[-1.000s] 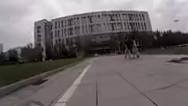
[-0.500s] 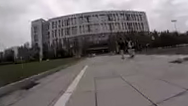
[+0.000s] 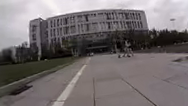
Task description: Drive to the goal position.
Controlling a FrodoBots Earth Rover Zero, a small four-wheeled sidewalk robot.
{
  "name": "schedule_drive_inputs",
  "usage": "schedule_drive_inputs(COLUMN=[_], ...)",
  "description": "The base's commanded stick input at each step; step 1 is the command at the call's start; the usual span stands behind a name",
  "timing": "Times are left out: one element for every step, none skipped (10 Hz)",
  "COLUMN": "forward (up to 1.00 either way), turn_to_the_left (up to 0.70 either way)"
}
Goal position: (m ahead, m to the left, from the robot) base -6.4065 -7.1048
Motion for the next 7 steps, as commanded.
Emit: schedule_drive_inputs(forward=[0.7,0.7,0.7,0.7,0.7,0.7,0.7], turn_to_the_left=[0.0,0.0,0.0,0.0,0.0,0.0,0.0])
